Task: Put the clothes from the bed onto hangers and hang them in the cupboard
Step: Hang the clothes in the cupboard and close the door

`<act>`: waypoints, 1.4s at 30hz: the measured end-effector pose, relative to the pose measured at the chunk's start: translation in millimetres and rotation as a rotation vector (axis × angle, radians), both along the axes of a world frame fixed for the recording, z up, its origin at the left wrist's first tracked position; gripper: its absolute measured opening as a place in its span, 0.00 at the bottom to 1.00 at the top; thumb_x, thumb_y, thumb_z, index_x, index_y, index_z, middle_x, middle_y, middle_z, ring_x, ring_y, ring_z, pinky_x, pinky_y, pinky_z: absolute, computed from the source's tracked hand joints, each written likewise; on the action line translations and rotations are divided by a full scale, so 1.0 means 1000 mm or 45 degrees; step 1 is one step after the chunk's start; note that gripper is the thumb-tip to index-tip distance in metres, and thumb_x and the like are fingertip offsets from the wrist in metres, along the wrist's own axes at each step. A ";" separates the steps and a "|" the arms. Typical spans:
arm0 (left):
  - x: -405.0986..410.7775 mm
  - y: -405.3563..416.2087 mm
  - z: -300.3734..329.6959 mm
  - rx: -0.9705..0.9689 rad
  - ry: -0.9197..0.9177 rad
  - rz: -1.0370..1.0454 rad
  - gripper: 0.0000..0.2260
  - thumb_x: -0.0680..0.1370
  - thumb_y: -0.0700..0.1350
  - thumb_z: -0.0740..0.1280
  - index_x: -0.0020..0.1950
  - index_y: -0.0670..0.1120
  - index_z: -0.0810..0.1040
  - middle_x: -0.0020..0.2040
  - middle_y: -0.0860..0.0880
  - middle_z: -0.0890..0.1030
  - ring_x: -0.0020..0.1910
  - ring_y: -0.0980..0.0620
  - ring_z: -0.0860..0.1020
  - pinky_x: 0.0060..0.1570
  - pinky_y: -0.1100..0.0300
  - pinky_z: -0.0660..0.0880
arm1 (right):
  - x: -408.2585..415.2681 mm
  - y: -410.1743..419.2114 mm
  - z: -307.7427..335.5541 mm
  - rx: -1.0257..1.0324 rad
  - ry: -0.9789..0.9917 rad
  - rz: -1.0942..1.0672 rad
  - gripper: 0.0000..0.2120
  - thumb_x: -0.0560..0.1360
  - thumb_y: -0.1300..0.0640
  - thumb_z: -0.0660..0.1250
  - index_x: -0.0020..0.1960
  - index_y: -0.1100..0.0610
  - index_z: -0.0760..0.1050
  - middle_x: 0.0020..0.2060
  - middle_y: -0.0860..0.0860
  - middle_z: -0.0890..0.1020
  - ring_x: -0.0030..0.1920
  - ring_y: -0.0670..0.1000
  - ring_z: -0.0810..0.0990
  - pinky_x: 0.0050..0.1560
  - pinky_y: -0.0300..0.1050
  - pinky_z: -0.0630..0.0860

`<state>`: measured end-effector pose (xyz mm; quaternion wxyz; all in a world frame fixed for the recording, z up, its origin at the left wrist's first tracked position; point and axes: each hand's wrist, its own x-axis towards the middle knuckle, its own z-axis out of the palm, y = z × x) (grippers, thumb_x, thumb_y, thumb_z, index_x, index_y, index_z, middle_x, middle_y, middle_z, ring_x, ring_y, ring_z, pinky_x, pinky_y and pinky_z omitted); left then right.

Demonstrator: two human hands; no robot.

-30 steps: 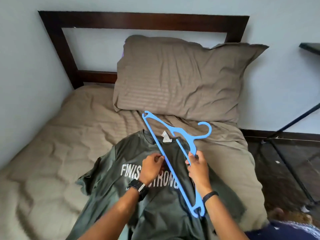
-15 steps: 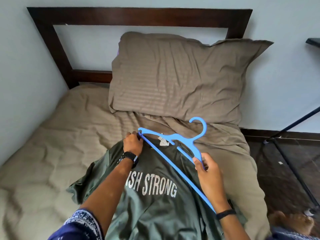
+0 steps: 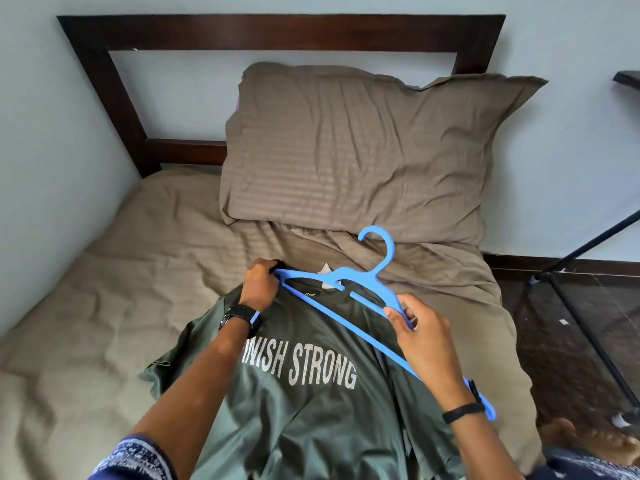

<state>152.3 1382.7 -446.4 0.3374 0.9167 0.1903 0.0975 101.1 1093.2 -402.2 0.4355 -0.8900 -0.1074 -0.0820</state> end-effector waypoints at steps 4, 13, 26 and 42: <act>-0.009 0.000 0.011 0.060 -0.113 -0.142 0.18 0.75 0.28 0.59 0.63 0.36 0.76 0.63 0.40 0.75 0.62 0.42 0.74 0.65 0.60 0.65 | 0.010 0.006 0.001 0.007 0.007 0.064 0.09 0.75 0.56 0.68 0.38 0.51 0.71 0.26 0.44 0.70 0.30 0.48 0.64 0.31 0.37 0.64; -0.013 0.022 0.039 -0.067 0.109 0.024 0.08 0.76 0.36 0.63 0.54 0.41 0.75 0.47 0.39 0.79 0.45 0.40 0.80 0.47 0.53 0.77 | 0.036 0.009 0.021 -0.096 -0.005 0.259 0.05 0.75 0.55 0.67 0.41 0.52 0.74 0.30 0.51 0.73 0.33 0.51 0.68 0.36 0.45 0.69; -0.018 0.007 0.052 -0.061 -0.104 -0.332 0.06 0.79 0.41 0.65 0.47 0.41 0.81 0.42 0.49 0.82 0.42 0.54 0.77 0.39 0.70 0.68 | 0.047 0.022 0.013 -0.009 0.072 0.288 0.03 0.76 0.54 0.67 0.44 0.52 0.77 0.32 0.52 0.78 0.36 0.55 0.75 0.37 0.47 0.72; -0.017 0.047 0.083 -0.093 -0.006 -0.558 0.10 0.80 0.37 0.62 0.42 0.50 0.70 0.36 0.54 0.81 0.35 0.60 0.74 0.44 0.58 0.69 | 0.052 0.095 0.012 -0.117 -0.596 0.224 0.10 0.71 0.66 0.59 0.47 0.60 0.78 0.43 0.54 0.79 0.46 0.53 0.74 0.48 0.46 0.71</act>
